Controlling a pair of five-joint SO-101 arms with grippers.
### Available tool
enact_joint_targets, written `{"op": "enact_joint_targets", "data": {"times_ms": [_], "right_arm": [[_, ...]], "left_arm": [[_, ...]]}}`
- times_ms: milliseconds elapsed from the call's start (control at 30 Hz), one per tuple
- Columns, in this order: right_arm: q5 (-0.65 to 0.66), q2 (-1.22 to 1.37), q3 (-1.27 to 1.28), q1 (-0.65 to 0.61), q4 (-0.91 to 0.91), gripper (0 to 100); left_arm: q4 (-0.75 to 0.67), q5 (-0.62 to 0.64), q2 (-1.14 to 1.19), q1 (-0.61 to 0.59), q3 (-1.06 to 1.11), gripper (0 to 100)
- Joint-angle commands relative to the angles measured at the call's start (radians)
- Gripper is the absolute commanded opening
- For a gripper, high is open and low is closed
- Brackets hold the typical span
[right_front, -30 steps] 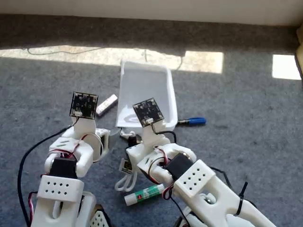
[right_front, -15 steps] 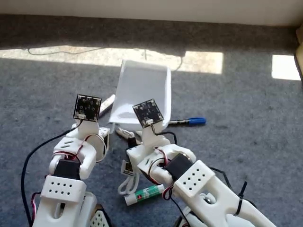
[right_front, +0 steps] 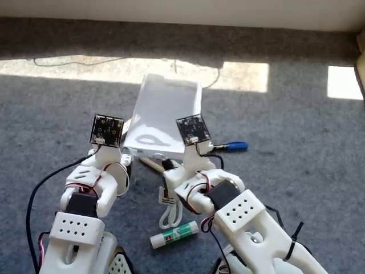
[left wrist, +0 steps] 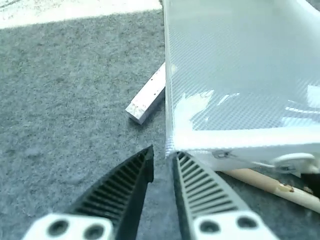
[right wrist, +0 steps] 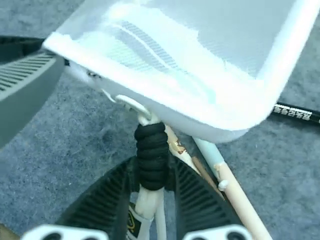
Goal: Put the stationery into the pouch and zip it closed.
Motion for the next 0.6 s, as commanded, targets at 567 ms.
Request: {"op": "enact_joint_targets", "data": {"times_ms": [567], "right_arm": [[0.141, -0.039, -0.01, 0.255, -0.007, 0.4]], "left_arm": [[-0.021, -0.011, -0.015, -0.041, -0.019, 6]]}}
